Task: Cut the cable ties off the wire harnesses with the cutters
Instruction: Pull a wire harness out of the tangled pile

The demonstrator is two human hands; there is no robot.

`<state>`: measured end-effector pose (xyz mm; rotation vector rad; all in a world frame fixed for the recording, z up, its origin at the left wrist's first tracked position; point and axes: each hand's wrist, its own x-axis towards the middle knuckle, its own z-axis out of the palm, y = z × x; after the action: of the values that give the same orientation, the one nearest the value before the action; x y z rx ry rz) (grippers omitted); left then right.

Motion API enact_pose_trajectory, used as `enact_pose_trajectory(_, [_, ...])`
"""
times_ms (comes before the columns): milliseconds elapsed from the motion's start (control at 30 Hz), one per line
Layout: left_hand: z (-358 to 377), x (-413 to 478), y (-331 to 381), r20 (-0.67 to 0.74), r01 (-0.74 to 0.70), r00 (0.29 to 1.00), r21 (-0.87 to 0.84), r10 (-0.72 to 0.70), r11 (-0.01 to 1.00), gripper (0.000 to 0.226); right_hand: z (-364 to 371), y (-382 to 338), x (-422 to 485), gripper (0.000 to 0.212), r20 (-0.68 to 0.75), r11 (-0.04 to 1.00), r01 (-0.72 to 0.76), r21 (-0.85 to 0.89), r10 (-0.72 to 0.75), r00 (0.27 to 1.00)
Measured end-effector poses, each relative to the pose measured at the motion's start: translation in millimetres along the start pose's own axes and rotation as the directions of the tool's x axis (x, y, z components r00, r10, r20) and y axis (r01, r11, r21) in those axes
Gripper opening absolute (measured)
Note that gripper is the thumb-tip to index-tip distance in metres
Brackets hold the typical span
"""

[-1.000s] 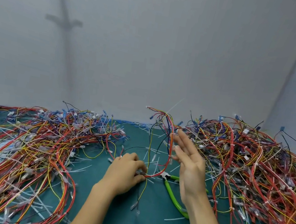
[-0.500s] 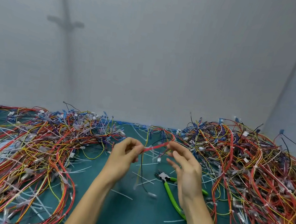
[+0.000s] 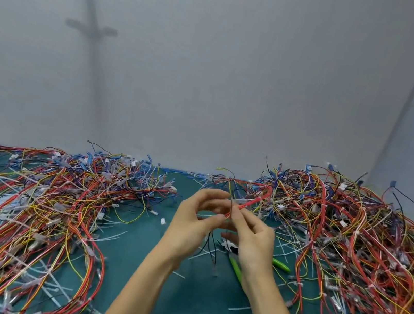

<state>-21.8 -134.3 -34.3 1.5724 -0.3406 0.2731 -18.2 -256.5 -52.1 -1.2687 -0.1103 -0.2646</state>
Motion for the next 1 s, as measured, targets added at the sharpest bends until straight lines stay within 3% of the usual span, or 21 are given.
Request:
enact_pose_trajectory(100, [-8.1, 2.3, -6.9, -0.075, 0.109, 0.991, 0.006, -0.108, 0.994, 0.028, -3.6, -4.2, 2.0, 0.018, -0.024, 0.994, -0.054, 0.094, 0.057, 0.998])
enact_pose_trajectory(267, [-30.2, 0.5, -16.3, 0.135, 0.155, 0.976, 0.127, -0.172, 0.98, 0.011, -7.3, -11.6, 4.5, 0.019, 0.029, 0.922, -0.128, 0.366, 0.126, 0.992])
enact_pose_trajectory(367, [-37.1, -2.7, -19.0, 0.187, 0.236, 0.948, 0.138, -0.259, 0.962, 0.062, -8.3, -14.3, 4.6, 0.02, 0.041, 0.868, -0.151, 0.473, 0.15, 0.988])
enact_pose_trajectory(400, [-39.0, -2.6, -19.5, 0.188, 0.262, 0.94, 0.138, -0.285, 0.955, 0.068, -9.2, -15.1, 4.8, 0.02, 0.04, 0.85, -0.155, 0.503, 0.156, 0.987])
enact_pose_trajectory(567, [-40.1, 0.9, -21.1, 0.105, 0.294, 0.948, 0.085, -0.302, 0.952, 0.057, -12.0, -14.0, 6.0, 0.019, 0.031, 0.824, -0.155, 0.545, 0.165, 0.986])
enact_pose_trajectory(700, [-41.4, 4.1, -25.6, -0.027, 0.305, 0.952, 0.13, -0.304, 0.944, 0.052, -13.0, -9.2, 7.1, 0.019, 0.048, 0.908, -0.128, 0.398, 0.119, 0.992])
enact_pose_trajectory(833, [-38.1, 7.8, -26.8, -0.19, 0.269, 0.95, 0.099, -0.247, 0.958, 0.039, -4.6, -1.5, 5.1, 0.019, 0.084, 0.998, -0.019, 0.053, 0.015, 0.996])
enact_pose_trajectory(900, [-35.2, 8.6, -24.4, -0.253, 0.198, 0.953, 0.107, -0.166, 0.974, 0.031, 0.8, 3.7, 3.9, 0.022, 0.129, 0.995, 0.039, -0.089, -0.027, 0.991])
enact_pose_trajectory(1000, [-29.5, 8.9, -18.3, -0.238, 0.096, 0.968, 0.044, -0.083, 0.994, 0.025, 2.9, 10.3, 2.5, 0.025, 0.228, 0.949, 0.148, -0.278, -0.084, 0.97])
